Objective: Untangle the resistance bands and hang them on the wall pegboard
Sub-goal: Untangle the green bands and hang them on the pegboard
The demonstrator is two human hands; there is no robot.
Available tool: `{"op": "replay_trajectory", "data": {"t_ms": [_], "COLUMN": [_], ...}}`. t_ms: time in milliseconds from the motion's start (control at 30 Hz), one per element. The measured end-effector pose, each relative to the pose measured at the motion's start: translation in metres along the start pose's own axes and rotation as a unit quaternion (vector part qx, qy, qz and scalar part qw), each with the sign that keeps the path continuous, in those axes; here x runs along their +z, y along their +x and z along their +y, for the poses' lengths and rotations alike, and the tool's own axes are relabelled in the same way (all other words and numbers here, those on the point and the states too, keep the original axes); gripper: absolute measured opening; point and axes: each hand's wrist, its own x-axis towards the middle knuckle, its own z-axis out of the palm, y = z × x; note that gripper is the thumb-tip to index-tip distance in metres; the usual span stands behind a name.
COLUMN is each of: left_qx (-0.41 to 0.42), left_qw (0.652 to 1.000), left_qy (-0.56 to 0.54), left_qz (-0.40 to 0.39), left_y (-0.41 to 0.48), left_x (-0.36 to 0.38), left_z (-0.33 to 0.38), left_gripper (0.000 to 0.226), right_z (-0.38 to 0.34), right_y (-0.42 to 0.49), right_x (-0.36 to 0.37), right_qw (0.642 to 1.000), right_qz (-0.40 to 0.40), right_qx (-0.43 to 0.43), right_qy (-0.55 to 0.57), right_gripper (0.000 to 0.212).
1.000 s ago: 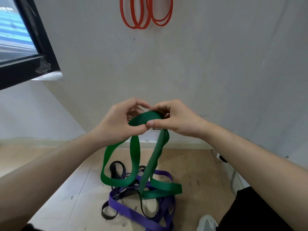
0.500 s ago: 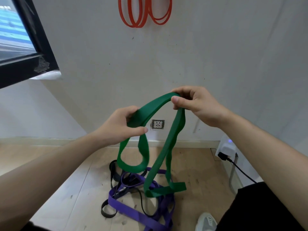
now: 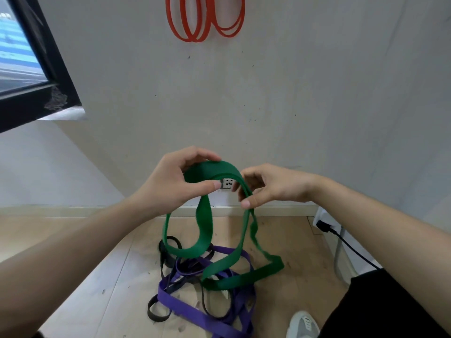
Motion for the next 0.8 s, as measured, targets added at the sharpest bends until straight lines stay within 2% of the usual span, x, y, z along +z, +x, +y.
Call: {"op": "replay_trajectory", "data": {"t_ms": [133, 200, 333, 433, 567, 667, 800], "left_qx": [0.032, 0.026, 0.003, -0.005, -0.02, -0.037, -0.107], "left_qw": [0.999, 0.998, 0.998, 0.998, 0.998, 0.996, 0.987], "left_qy": [0.029, 0.042, 0.046, 0.044, 0.041, 0.077, 0.105], "left_qz": [-0.034, -0.042, -0.045, -0.033, -0.036, -0.036, -0.057], "left_y": [0.0, -0.001, -0.003, -0.002, -0.001, -0.003, -0.011], "left_x": [0.003, 0.002, 0.001, -0.002, -0.006, -0.012, -0.02], "left_z": [-0.001, -0.003, -0.007, -0.01, -0.018, -0.034, -0.059], "left_gripper": [0.044, 0.049, 0.055, 0.057, 0.063, 0.057, 0.042], "right_z": [-0.025, -0.033, -0.041, -0.047, -0.048, -0.044, -0.039], "right_y": [0.006, 0.006, 0.005, 0.004, 0.005, 0.002, -0.005], "right_x": [0.016, 0.02, 0.021, 0.021, 0.024, 0.018, 0.006], "right_qw": [0.993, 0.992, 0.985, 0.98, 0.973, 0.967, 0.959], "right_qz": [0.053, 0.089, 0.106, 0.117, 0.15, 0.187, 0.238], "right_qx": [-0.07, -0.084, -0.097, -0.1, -0.111, -0.114, -0.125], "right_qy": [0.079, 0.035, -0.1, -0.122, -0.138, -0.129, -0.084], "right_gripper": [0.024, 0.024, 0.03, 0.037, 0.033, 0.032, 0.023]}}
